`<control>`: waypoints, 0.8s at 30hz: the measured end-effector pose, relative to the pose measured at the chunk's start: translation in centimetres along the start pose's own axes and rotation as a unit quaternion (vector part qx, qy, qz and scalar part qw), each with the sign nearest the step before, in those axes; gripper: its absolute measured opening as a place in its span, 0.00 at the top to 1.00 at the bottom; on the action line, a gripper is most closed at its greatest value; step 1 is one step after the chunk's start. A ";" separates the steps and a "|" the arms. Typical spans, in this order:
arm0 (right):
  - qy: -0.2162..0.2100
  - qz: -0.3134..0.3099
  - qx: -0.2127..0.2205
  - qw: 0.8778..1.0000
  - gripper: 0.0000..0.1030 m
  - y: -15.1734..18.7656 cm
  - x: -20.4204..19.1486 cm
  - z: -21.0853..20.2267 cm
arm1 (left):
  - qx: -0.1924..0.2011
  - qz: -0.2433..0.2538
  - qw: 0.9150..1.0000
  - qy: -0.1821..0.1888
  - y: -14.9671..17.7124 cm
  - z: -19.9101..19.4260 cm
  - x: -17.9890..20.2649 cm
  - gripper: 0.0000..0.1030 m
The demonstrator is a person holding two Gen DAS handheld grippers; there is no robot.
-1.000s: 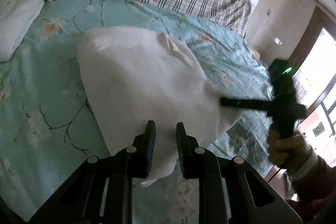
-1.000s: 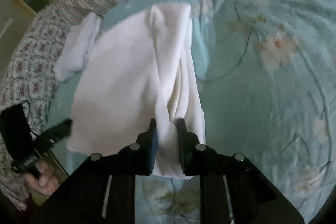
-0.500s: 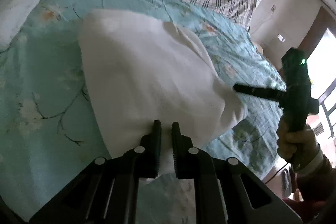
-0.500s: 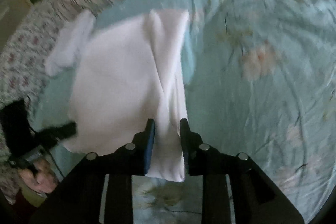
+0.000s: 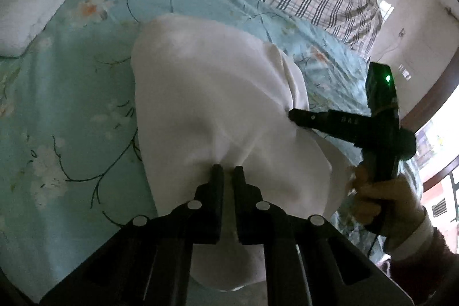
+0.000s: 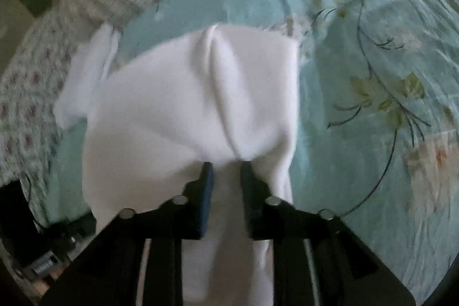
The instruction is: Fold large clothes
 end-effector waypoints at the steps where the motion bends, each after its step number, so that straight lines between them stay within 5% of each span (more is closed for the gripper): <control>1: -0.003 0.006 -0.001 1.000 0.87 0.0 0.1 -0.2 | 0.001 0.001 1.000 -0.003 0.0 -0.1 0.0 0.93; 12: -0.025 0.004 0.017 1.000 0.82 1.4 -1.5 -3.7 | 0.020 -0.024 0.999 0.019 1.0 -3.4 0.0 0.83; 15: 0.000 -0.006 0.001 1.000 0.82 3.0 -1.2 -3.2 | 0.009 0.006 1.000 -0.026 2.2 -2.7 0.2 0.81; 22: 0.013 -0.010 0.004 1.000 0.82 3.6 -1.0 -3.0 | 0.015 0.017 0.998 -0.057 2.3 -2.6 0.5 0.80; 24: 0.008 -0.008 0.009 1.000 0.81 4.0 -1.4 -3.9 | 0.020 0.005 0.998 -0.059 2.7 -3.4 0.3 0.70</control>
Point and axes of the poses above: each gripper's, at about its wrist camera, not at the fingertips, and z roughly the way its jaws point, x to its right, y to its underside, the point moved 6 cm from there along z, roughly the way its jaws point, and after that the axes turned 7 degrees about -y, right-handed, at the moved point
